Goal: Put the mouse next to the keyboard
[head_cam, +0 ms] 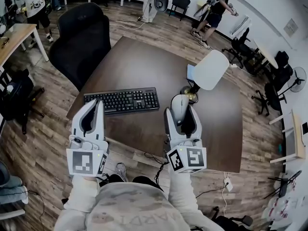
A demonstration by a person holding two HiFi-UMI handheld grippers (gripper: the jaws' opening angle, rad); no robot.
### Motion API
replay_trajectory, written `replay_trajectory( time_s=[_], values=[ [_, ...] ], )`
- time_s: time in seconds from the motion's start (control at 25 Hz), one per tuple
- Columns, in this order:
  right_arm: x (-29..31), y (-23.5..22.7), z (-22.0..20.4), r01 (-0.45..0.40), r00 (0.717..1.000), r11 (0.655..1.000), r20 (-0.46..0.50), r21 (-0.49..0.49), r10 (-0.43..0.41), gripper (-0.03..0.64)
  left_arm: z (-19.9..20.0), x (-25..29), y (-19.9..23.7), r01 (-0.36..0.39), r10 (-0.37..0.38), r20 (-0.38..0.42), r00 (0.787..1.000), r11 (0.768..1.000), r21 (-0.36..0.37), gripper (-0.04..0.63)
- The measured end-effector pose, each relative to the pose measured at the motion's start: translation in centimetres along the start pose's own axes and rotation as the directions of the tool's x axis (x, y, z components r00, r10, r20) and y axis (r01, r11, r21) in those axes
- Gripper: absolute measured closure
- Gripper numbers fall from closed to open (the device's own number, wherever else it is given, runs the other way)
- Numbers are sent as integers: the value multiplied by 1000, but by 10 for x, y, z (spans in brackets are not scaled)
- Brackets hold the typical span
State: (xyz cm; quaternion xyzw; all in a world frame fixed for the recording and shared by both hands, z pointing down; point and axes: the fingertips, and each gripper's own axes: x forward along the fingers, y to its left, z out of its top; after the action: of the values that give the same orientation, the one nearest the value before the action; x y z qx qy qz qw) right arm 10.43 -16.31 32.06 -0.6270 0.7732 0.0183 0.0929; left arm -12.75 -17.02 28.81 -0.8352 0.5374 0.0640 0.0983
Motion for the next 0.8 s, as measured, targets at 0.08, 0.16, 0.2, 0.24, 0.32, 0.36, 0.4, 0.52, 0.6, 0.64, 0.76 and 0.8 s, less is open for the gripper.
replay_trajectory(
  time_s=[0.08, 0.16, 0.2, 0.24, 0.32, 0.36, 0.4, 0.52, 0.6, 0.64, 0.76, 0.8],
  values=[
    [8, 1, -4, 11, 1000, 1000, -3, 1, -11, 313, -3, 7, 7, 9, -9, 2, 1000, 1000, -4, 589],
    [19, 0, -6, 25, 1000, 1000, -5, 2, -25, 313, -6, 18, 15, 21, -21, 5, 1000, 1000, -8, 589],
    [24, 0, -6, 33, 999, 999, -6, 2, -32, 313, -7, 23, 18, 27, -27, 6, 1000, 1000, -9, 589],
    [29, -1, -7, 40, 999, 999, -6, 2, -40, 313, -8, 28, 22, 32, -32, 7, 999, 999, -11, 589],
    [36, -3, -9, 55, 998, 998, -8, 2, -55, 313, -10, 36, 26, 46, -46, 10, 999, 999, -14, 589],
    [38, -4, -11, 63, 998, 998, -9, 0, -63, 313, -12, 39, 28, 53, -53, 11, 999, 998, -16, 589],
    [40, -4, -12, 69, 998, 998, -11, -3, -69, 313, -14, 42, 30, 60, -60, 13, 998, 998, -17, 589],
    [44, -5, -15, 81, 997, 997, -18, -19, -82, 313, -19, 48, 33, 75, -74, 17, 997, 997, -23, 589],
    [47, -8, -17, 87, 996, 996, -28, -30, -87, 313, -23, 53, 33, 80, -80, 16, 997, 996, -32, 589],
    [49, -10, -19, 89, 995, 995, -34, -35, -90, 313, -26, 56, 33, 82, -82, 14, 997, 996, -36, 589],
    [61, -18, -25, 93, 994, 995, -51, -40, -95, 313, -34, 68, 36, 83, -83, 6, 997, 996, -45, 589],
    [65, -21, -28, 93, 994, 995, -59, -41, -95, 313, -37, 72, 35, 81, -81, 3, 997, 996, -46, 589]
  ],
)
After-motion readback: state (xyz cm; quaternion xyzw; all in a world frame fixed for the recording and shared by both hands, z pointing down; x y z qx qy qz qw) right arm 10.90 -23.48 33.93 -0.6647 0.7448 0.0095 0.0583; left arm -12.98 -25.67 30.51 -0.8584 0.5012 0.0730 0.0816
